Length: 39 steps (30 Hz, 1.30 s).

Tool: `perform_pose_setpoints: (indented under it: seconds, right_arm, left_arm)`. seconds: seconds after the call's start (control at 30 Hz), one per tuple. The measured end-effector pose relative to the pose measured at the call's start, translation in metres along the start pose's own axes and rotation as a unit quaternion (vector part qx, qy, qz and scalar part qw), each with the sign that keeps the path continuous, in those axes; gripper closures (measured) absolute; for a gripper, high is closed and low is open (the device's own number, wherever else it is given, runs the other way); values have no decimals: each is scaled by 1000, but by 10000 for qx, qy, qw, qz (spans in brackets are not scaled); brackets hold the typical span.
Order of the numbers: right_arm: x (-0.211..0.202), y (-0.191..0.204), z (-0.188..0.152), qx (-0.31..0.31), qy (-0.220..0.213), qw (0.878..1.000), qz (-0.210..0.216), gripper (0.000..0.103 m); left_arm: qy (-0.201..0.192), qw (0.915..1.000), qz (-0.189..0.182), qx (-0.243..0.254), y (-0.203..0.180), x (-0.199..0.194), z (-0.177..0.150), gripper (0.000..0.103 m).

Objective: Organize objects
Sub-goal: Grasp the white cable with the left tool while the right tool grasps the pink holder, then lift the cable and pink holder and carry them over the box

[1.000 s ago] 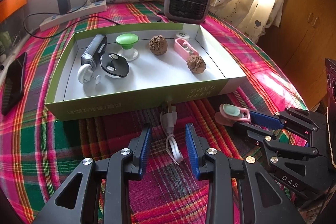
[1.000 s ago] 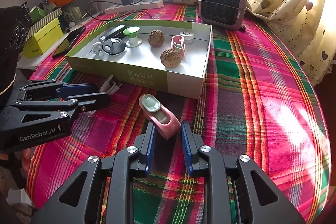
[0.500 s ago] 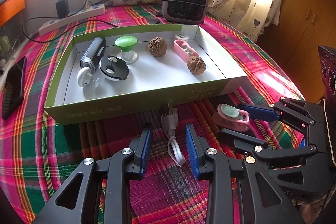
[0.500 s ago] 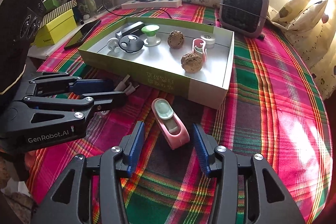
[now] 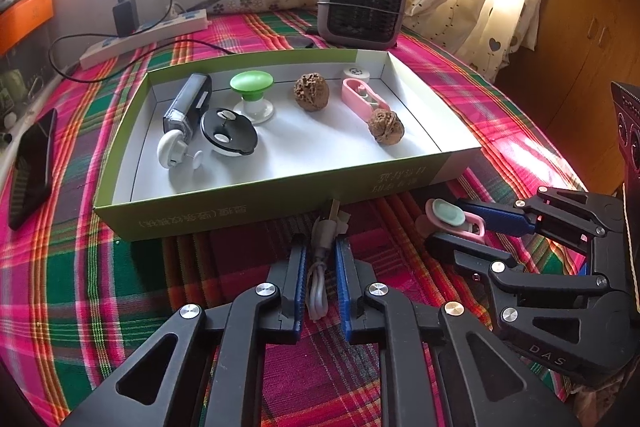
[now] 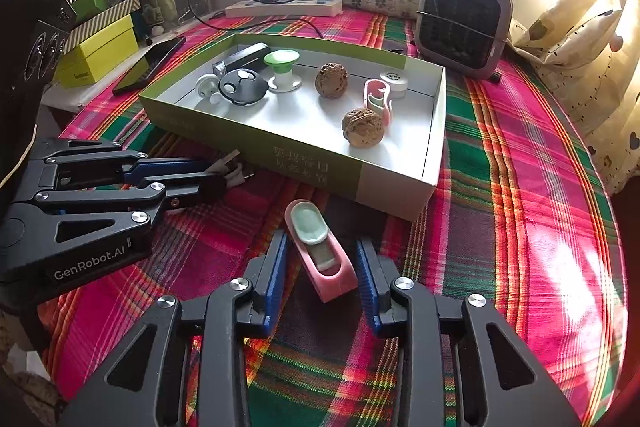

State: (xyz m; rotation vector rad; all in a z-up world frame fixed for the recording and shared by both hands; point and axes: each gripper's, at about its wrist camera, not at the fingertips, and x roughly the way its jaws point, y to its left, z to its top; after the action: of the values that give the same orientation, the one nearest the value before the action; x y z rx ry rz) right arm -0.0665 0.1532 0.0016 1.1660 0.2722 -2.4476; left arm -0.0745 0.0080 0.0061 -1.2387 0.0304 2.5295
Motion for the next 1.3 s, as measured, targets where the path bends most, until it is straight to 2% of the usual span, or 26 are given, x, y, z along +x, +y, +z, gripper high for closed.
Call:
perform_pose_setpoints:
  seconds: [0.13, 1.3]
  right_arm:
    - [0, 1, 0, -6, -10, 10000, 17, 85]
    - [-10, 1, 2, 239, -119, 9995, 165, 85]
  left_arm:
    - [-4, 10000, -9, -6, 0, 0, 0, 93]
    - [-102, 9998, -154, -55, -8, -7, 5, 94]
